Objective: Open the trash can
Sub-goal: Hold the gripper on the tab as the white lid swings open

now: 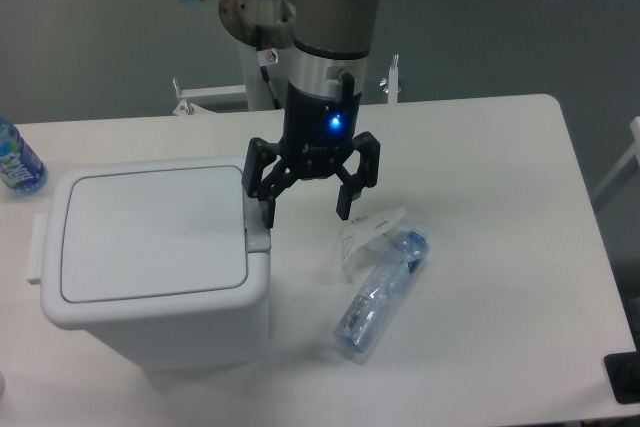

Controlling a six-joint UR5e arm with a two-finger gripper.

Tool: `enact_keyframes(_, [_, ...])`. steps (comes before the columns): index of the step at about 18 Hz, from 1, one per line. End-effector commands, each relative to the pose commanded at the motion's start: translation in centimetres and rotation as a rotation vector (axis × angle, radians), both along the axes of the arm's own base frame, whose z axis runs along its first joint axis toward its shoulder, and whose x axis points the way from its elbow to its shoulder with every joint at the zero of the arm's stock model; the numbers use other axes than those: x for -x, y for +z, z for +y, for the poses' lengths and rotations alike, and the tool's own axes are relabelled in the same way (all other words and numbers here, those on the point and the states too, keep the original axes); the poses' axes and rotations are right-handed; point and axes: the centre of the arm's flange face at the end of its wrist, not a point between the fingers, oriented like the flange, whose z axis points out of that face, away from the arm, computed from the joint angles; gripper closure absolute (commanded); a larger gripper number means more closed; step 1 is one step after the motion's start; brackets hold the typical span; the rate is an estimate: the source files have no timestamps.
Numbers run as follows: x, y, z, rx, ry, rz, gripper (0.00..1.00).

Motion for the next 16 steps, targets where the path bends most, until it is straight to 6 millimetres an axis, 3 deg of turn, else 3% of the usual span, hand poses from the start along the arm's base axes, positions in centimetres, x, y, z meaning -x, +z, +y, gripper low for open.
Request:
enact_keyframes(8, [0.0, 0.1, 0.1, -0.004, -0.002, 0.005, 0.00])
enact_keyframes(11, [0.4, 2.6, 0.3, -0.041, -0.012, 0.058, 0.00])
enact_keyframes(13, [2.9, 5.2, -0.9, -0.063, 0.007, 0.121, 0.00])
enact_keyframes(16, [9.5, 6.1, -6.9, 0.011, 0.061, 0.246, 0.00])
